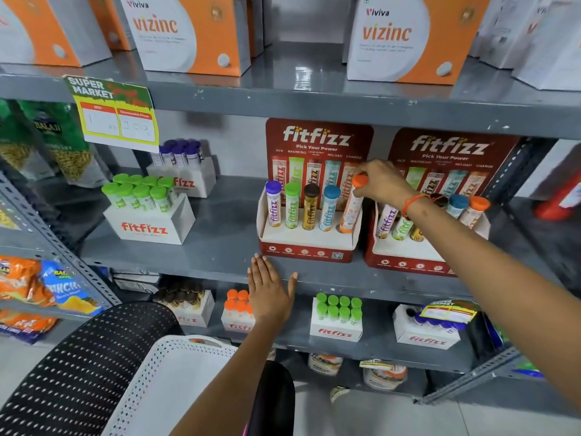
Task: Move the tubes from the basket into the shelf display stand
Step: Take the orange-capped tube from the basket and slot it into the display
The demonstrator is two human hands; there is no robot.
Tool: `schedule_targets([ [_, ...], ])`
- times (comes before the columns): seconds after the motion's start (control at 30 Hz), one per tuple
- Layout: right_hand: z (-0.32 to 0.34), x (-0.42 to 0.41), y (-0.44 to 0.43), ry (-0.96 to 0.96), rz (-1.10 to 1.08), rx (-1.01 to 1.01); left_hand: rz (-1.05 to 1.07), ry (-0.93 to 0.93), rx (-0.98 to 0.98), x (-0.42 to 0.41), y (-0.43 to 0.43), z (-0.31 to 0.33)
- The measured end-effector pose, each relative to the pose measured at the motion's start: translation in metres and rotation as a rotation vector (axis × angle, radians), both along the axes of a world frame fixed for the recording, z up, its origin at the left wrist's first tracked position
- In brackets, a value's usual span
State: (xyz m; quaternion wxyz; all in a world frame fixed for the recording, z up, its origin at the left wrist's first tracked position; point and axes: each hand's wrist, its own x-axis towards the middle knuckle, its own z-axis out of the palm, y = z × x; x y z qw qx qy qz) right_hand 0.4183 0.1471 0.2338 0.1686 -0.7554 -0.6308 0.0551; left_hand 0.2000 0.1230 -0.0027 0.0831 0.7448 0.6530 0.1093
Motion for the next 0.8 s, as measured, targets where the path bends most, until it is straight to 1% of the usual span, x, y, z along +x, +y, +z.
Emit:
schedule_targets([
  [0.23,0.005,0.006,0.002,-0.101,0.041,-0.075,0.012,0.025,-0.004,0.000,-0.001,0.001],
  [0.4,0.004,0.006,0.000,-0.017,0.056,-0.096,0.013,0.026,-0.009,0.001,-0.001,0.001],
  [0.6,-0.004,0.002,0.002,0.108,0.006,0.044,0.011,0.026,-0.017,0.000,-0.002,0.003],
  [0.67,-0.008,0.002,0.003,0.070,-0.005,0.076,0.007,0.018,-0.021,0.000,-0.002,0.004],
  [0.8,-0.010,0.001,0.003,0.002,-0.012,0.053,0.004,0.011,-0.013,-0.001,-0.002,0.004],
])
